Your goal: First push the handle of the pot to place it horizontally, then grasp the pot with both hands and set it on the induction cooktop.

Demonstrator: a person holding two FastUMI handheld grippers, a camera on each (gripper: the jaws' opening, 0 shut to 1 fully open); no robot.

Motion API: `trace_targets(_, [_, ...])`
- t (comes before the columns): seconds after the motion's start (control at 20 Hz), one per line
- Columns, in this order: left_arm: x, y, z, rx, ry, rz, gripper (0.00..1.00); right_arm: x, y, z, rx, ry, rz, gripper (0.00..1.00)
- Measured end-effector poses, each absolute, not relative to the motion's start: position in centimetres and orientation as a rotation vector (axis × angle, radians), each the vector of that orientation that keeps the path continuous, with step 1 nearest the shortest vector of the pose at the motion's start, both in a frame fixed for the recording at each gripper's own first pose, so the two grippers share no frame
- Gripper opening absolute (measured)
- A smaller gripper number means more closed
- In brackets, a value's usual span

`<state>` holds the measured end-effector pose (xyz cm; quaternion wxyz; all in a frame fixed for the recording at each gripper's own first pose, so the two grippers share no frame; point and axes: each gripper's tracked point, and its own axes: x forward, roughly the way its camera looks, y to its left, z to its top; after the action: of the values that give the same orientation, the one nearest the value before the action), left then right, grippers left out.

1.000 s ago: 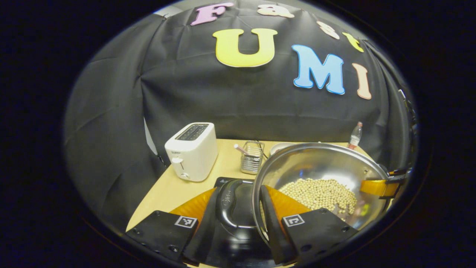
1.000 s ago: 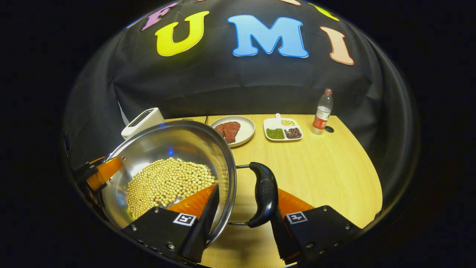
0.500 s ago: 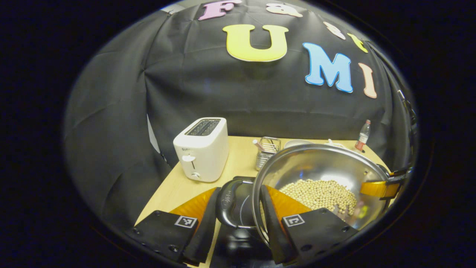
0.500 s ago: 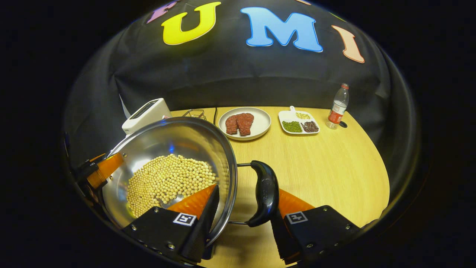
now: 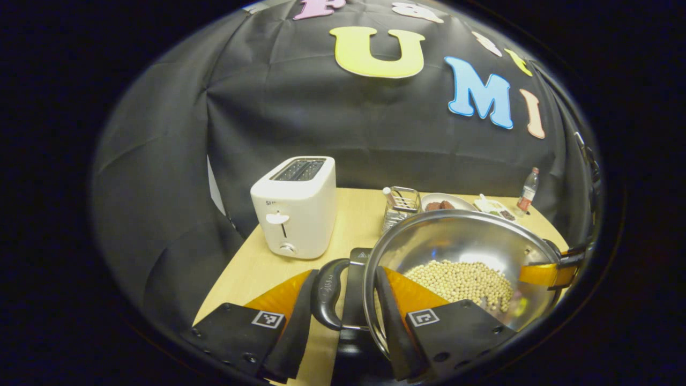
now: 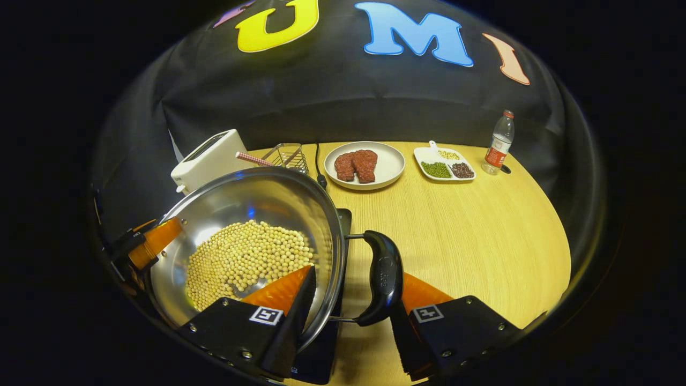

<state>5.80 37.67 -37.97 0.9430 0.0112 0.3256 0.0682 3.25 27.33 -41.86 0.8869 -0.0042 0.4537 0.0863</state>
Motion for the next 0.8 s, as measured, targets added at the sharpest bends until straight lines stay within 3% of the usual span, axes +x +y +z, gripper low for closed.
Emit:
trace_targets(0.2, [6.6,37.9,-38.8,0.021,0.674,0.120,0.66,3.4,27.4,-42.7,-0.006,0.954,0.157,0.73])
trace_targets(0.25, [6.8,37.9,-39.2,0.019,0.678,0.115,0.70,3.4,27.4,-42.8,-0.003,0.953,0.150,0.73])
trace_targets(0.45, [7.4,37.9,-40.4,0.017,0.696,0.096,0.66,3.2,27.4,-43.4,0.007,0.959,0.131,0.73])
trace_targets(0.7, [7.7,37.7,-40.6,0.005,0.688,0.092,0.70,2.3,27.3,-44.6,0.000,0.990,0.132,0.73])
trace_targets(0.8, [7.5,37.7,-40.6,0.012,0.684,0.099,0.66,2.6,27.3,-44.6,0.004,0.980,0.141,0.73])
